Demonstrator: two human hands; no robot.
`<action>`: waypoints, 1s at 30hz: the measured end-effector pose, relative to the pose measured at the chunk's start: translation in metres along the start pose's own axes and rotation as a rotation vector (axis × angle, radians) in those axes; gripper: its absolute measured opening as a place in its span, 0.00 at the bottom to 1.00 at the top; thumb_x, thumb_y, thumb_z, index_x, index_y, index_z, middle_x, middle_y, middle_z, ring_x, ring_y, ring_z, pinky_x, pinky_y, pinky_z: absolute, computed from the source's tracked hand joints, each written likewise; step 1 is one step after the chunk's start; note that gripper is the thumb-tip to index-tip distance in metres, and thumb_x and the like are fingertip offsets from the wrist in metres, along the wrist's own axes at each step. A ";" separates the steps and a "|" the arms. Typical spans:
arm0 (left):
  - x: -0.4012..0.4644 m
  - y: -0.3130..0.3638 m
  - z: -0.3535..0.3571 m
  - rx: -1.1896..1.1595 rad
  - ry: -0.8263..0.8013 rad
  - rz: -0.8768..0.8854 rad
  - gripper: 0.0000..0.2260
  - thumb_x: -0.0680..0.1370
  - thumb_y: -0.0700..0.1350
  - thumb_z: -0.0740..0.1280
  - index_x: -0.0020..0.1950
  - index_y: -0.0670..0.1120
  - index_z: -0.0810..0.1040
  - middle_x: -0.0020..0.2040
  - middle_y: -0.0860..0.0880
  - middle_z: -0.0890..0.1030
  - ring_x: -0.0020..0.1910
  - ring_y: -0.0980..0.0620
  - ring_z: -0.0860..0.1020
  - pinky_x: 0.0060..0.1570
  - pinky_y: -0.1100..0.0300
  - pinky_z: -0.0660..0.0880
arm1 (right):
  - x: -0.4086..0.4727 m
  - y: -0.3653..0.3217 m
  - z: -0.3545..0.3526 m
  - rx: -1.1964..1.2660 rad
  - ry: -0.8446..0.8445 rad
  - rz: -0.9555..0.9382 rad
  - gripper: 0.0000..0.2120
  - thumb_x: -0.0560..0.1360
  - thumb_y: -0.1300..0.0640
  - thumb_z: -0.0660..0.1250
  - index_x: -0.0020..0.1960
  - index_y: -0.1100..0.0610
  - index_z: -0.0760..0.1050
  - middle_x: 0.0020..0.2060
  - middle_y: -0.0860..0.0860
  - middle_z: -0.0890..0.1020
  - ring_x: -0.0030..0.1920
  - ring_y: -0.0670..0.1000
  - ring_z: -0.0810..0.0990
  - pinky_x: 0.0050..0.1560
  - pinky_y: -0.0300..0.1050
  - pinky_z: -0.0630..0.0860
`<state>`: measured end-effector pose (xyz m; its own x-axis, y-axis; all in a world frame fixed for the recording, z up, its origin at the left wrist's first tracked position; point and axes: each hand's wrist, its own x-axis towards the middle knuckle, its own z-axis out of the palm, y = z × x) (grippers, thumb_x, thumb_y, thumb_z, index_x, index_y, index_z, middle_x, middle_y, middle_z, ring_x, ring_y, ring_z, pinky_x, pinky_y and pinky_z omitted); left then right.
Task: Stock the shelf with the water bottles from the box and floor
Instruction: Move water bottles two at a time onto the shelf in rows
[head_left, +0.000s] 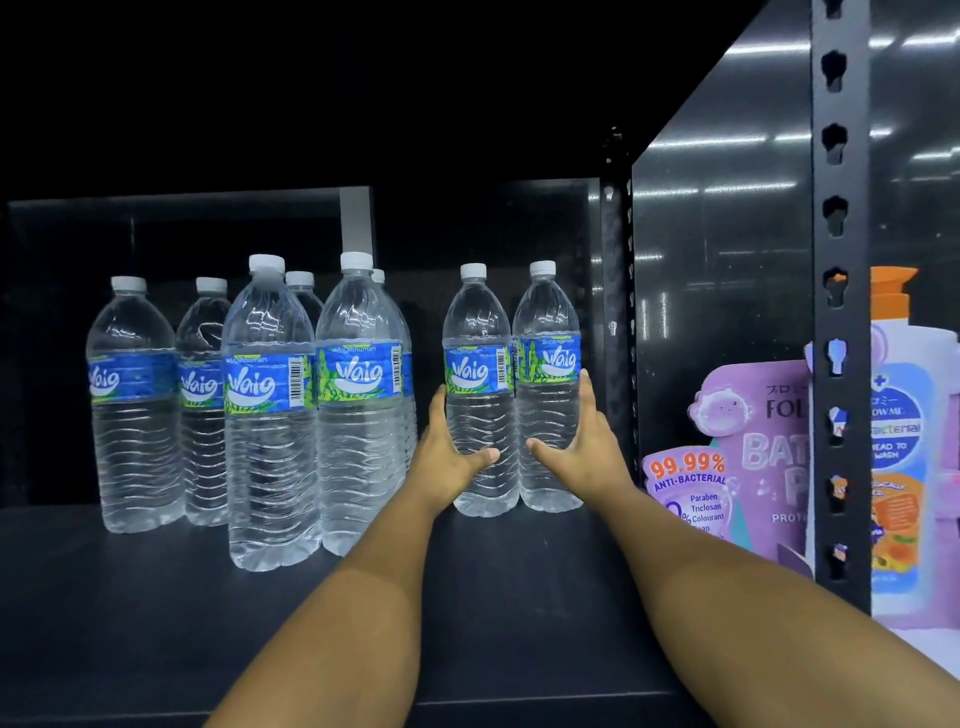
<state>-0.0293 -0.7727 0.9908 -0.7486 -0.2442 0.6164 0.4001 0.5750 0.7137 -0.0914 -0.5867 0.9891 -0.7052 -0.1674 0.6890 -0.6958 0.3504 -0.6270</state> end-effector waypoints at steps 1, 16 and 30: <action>-0.001 0.000 0.000 0.003 -0.004 -0.001 0.48 0.67 0.48 0.78 0.76 0.60 0.50 0.71 0.54 0.71 0.68 0.51 0.72 0.69 0.45 0.68 | 0.000 0.000 0.000 0.001 -0.003 0.003 0.54 0.69 0.48 0.75 0.78 0.43 0.38 0.66 0.56 0.69 0.64 0.54 0.72 0.57 0.42 0.65; -0.011 0.014 0.004 0.233 -0.062 -0.074 0.48 0.76 0.50 0.71 0.78 0.52 0.34 0.78 0.46 0.60 0.73 0.45 0.64 0.72 0.49 0.62 | -0.009 -0.010 -0.009 -0.135 -0.190 0.133 0.51 0.76 0.46 0.68 0.75 0.47 0.27 0.72 0.61 0.62 0.67 0.58 0.70 0.65 0.51 0.67; -0.058 0.041 -0.001 0.625 -0.184 -0.090 0.36 0.78 0.52 0.66 0.79 0.43 0.50 0.78 0.44 0.56 0.76 0.44 0.57 0.74 0.51 0.57 | -0.048 -0.036 -0.035 -0.489 -0.397 0.145 0.36 0.78 0.46 0.62 0.78 0.56 0.48 0.73 0.58 0.63 0.71 0.59 0.66 0.69 0.54 0.66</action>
<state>0.0314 -0.7354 0.9848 -0.8652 -0.2071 0.4566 -0.0094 0.9172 0.3982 -0.0278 -0.5592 0.9908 -0.8495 -0.3821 0.3638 -0.5131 0.7589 -0.4010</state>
